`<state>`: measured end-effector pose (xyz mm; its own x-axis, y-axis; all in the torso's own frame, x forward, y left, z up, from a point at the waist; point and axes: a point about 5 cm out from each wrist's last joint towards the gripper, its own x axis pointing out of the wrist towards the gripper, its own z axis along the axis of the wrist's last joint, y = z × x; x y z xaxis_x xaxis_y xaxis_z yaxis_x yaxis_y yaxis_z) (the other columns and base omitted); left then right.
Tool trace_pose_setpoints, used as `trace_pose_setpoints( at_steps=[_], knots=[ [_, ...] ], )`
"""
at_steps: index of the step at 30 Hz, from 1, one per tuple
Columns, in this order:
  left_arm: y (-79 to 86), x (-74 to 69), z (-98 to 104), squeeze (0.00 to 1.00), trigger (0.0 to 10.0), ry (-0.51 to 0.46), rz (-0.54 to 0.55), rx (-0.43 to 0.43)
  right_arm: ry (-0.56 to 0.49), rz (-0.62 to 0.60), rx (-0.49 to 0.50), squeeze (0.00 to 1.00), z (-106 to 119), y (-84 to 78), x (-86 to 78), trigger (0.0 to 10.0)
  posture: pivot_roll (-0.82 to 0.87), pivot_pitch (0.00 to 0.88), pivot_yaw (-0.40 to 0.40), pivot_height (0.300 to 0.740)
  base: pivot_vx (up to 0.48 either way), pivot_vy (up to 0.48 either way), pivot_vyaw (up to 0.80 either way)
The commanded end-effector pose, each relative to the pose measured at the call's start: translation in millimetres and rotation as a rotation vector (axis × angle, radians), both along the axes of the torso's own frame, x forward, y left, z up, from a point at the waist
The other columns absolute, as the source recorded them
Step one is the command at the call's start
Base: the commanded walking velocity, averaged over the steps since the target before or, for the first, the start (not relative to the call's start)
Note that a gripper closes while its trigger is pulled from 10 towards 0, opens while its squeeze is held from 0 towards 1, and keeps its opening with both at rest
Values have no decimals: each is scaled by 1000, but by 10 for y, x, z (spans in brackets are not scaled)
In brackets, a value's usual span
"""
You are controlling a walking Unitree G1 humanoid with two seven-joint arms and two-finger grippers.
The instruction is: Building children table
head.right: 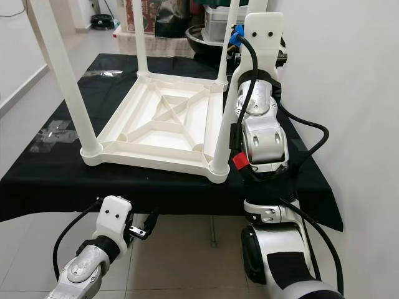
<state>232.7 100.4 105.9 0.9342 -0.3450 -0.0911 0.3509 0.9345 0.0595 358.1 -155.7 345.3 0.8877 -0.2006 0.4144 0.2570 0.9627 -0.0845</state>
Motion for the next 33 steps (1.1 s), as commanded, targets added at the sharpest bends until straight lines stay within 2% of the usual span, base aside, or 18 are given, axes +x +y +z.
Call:
trace_pose_setpoints(
  at_steps=[1, 5, 6, 8, 11, 16, 18, 19, 21, 24, 27, 28, 29, 30, 31, 32, 33],
  knots=[
    [-13, -18, 3, 0, 10000, 9, -4, -10, 39, -62, 23, 0, -103, -199, 28, 10000, 78, 44, -80, 740, 0, 0, 0],
    [-12, -19, 5, 0, 10000, 7, -4, -10, 55, -95, 27, 0, -113, -288, 48, 10000, 78, 43, -80, 740, 0, 0, 0],
    [-14, -20, 4, 0, 10000, 9, -5, -11, 44, -125, 31, 0, -64, -377, 63, 10000, 78, 45, -81, 740, 0, 0, 0],
    [-15, -21, 2, 0, 10000, 12, -7, -11, 32, -146, 33, 0, -23, -430, 67, 10000, 78, 45, -81, 740, 0, 0, 0],
    [-14, -12, 5, 0, 10000, 12, -7, -13, 20, -149, 35, 0, 27, -450, 83, 10000, 76, 54, -78, 740, 0, 0, 0],
    [0, 0, 7, 0, 10000, 15, -3, -11, -20, -65, 44, 0, 110, -322, 70, 10000, 74, 58, -80, 740, 0, 0, 0],
    [4, 7, 1, 0, 10000, 19, -2, -10, -8, 37, 31, 0, 77, -160, 71, 10000, 72, 58, -80, 740, 0, 0, 0],
    [4, 7, 1, 0, 10000, 19, -2, -10, -8, 37, 31, 0, 77, -160, 71, 10000, 72, 58, -80, 740, 0, 0, 0],
    [1, 9, 4, 0, 10000, 17, -5, -8, 41, 96, 15, 0, -78, -39, 77, 10000, 73, 56, -77, 740, 0, 0, 0],
    [9, 7, 25, 0, 10000, 4, 2, -6, 83, 110, 33, 0, -190, -15, 83, 10000, 76, 49, -81, 740, 0, 0, 0],
    [15, 7, 34, 0, 10000, 2, 6, -8, 90, 107, 36, 0, -210, -19, 85, 10000, 76, 49, -81, 740, 0, 0, 0],
    [26, 48, 115, 0, 10000, -33, -4, -4, 95, 109, 46, 0, -226, -19, 88, 10000, 75, 47, -80, 740, 0, 0, 0],
    [51, 149, 251, 0, 10000, -82, -16, -12, 97, 109, 50, 0, -237, -17, 89, 10000, 87, 40, -81, 740, 0, 0, 0],
    [51, 149, 251, 0, 10000, -82, -16, -12, 97, 109, 50, 0, -237, -17, 89, 10000, 87, 40, -81, 740, 0, 0, 0],
    [77, 268, 403, 0, 10000, -136, -43, -12, 97, 113, 58, 0, -247, -6, 90, 10000, 89, 35, -75, 740, 0, 0, 0],
    [123, 445, 602, 0, 10000, -203, -86, -6, 99, 119, 65, 0, -262, 15, 89, 10000, 85, 31, -71, 740, 0, 0, 0],
    [146, 512, 657, 0, 10000, -223, -102, 2, 102, 123, 67, 0, -270, 26, 89, 10000, 86, 31, -70, 740, 0, 0, 0]
  ],
)
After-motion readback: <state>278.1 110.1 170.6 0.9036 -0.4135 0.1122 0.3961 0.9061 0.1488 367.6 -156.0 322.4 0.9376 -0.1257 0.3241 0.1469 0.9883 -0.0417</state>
